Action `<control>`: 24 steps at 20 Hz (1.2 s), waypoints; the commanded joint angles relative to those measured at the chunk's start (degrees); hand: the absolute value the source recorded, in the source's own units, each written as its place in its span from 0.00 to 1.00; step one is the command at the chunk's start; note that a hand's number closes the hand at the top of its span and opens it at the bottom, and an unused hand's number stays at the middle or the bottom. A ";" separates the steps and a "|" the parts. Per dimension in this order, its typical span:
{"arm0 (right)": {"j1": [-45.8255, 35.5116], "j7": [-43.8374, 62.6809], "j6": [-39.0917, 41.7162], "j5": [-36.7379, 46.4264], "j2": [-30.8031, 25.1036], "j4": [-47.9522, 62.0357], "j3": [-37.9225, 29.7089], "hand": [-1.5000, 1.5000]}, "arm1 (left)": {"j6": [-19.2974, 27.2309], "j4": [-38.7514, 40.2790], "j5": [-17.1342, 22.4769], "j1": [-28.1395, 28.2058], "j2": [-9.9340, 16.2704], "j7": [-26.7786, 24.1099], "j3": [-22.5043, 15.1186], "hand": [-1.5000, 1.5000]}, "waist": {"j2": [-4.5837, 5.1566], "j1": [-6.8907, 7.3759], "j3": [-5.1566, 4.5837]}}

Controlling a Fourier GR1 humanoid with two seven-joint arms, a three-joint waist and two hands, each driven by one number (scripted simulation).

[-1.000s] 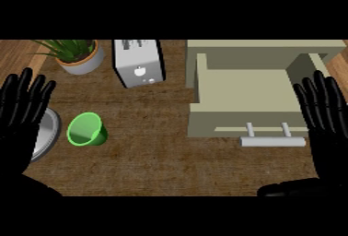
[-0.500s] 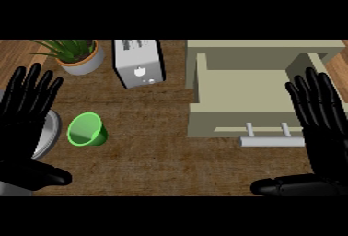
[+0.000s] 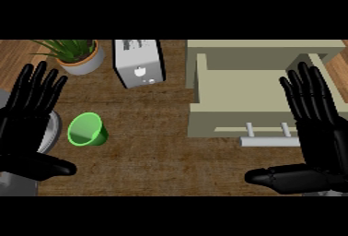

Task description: Pick up the cup, place it into the drawer and close the drawer

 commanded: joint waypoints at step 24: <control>3.04 4.51 2.98 -3.19 -2.35 -7.77 -3.22 0.00 | -4.64 21.26 -8.32 3.41 2.17 -13.46 4.92 0.00 | -0.03 -0.16 -0.01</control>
